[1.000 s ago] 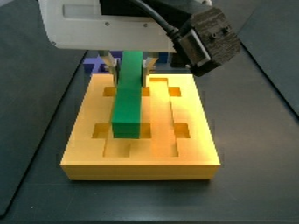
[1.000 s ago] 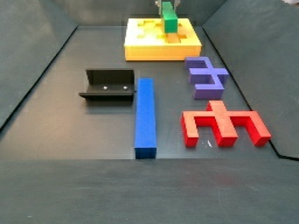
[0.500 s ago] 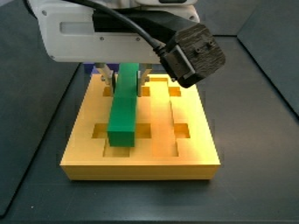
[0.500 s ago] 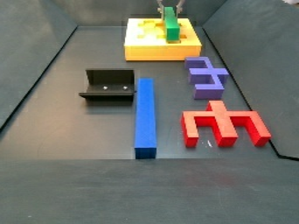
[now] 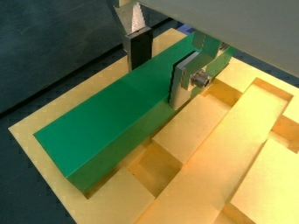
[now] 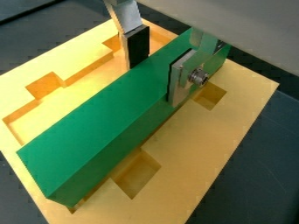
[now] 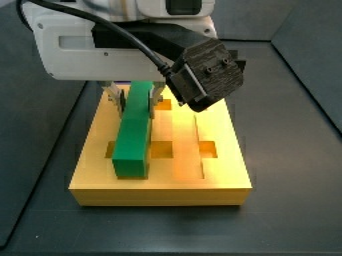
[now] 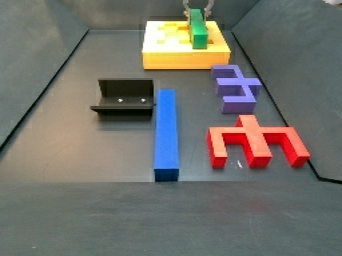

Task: Pick up the green object. Move up. Move to above the board. Insert the green object.
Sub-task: Insert the green object.

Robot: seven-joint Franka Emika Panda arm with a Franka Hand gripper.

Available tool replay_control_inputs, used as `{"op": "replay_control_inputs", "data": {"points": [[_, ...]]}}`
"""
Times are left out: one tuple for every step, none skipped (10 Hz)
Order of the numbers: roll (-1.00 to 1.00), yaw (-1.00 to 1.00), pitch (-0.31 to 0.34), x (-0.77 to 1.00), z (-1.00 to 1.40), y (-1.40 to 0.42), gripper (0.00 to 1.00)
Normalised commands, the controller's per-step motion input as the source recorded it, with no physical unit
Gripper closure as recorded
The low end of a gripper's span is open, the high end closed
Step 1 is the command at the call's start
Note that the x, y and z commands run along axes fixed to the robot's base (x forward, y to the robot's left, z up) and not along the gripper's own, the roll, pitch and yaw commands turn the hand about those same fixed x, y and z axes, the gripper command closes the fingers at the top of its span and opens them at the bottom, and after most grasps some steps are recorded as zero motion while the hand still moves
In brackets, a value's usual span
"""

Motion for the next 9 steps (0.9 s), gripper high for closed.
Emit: {"op": "replay_control_inputs", "data": {"points": [[0.05,0.0,0.0,0.01,-0.29,0.0,1.0],[0.08,0.06,0.0,-0.01,-0.23,0.0,1.0],[0.07,0.09,0.0,0.0,-0.21,-0.03,1.0],[0.14,0.12,0.004,0.09,-0.23,0.0,1.0],[0.18,0.16,0.06,0.17,-0.18,0.06,1.0],[0.2,0.19,0.056,0.08,-0.17,0.06,1.0],[0.14,0.14,0.036,0.08,-0.21,0.0,1.0],[0.03,0.0,0.0,0.1,-0.17,0.0,1.0],[0.0,0.0,0.0,0.0,0.0,0.0,1.0]]}}
